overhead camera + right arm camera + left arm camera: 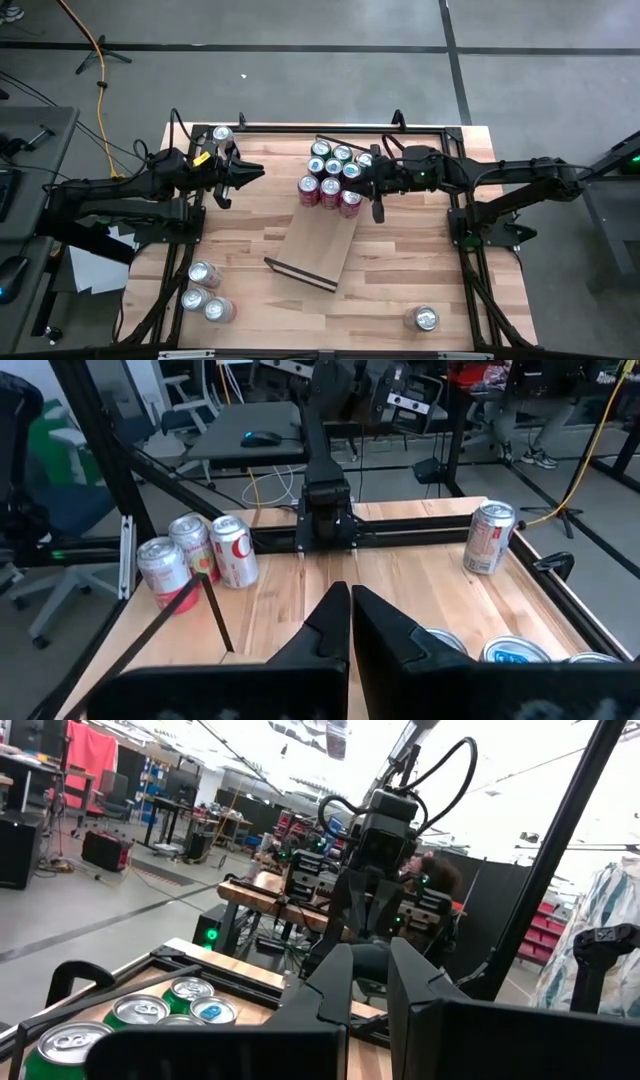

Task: Place canned beverage on shelf
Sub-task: Put the bottom left red and silver soda can on the shelf

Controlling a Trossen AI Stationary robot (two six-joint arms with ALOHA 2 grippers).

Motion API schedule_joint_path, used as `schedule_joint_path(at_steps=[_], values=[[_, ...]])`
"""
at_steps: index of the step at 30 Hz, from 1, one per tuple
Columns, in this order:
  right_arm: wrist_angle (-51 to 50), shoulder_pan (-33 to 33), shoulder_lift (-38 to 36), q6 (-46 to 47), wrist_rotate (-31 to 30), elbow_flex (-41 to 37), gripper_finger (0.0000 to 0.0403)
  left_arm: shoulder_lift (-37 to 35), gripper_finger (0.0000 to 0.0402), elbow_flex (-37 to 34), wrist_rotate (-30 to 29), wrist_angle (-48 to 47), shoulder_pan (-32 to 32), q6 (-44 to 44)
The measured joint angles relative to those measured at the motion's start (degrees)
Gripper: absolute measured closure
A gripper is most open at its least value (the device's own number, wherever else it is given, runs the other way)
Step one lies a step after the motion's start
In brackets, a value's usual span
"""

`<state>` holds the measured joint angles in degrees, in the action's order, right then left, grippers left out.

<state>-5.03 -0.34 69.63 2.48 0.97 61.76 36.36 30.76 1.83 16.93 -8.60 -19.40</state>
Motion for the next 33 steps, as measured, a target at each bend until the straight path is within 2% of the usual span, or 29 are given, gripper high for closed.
schedule_joint_path(at_steps=[7, 13, 25, 29, 33], values=[[1.4, 0.0, 0.1, 0.1, 0.0, 0.0, 0.0403, 0.0, 0.0402, 0.0, 0.0, -0.3, 0.0, 0.0], [1.5, 0.0, 0.1, 0.5, 0.0, 0.0, 0.0403, 0.0, 0.0401, 0.0, 3.9, -0.3, 0.0, 0.2], [1.2, 0.0, 0.1, 5.2, -1.8, 0.0, 0.0403, 0.0, 0.04, 0.0, 4.0, -0.3, 0.0, 5.6], [1.0, 0.0, 0.2, 5.2, -3.9, 0.0, 0.0403, 0.0, 0.0374, 0.0, 4.0, -0.3, 0.0, 6.2], [1.0, 0.0, 0.2, 5.2, -4.2, 0.0, 0.0403, 0.0, 0.0317, 0.0, 3.6, -1.1, 0.0, 6.6]])
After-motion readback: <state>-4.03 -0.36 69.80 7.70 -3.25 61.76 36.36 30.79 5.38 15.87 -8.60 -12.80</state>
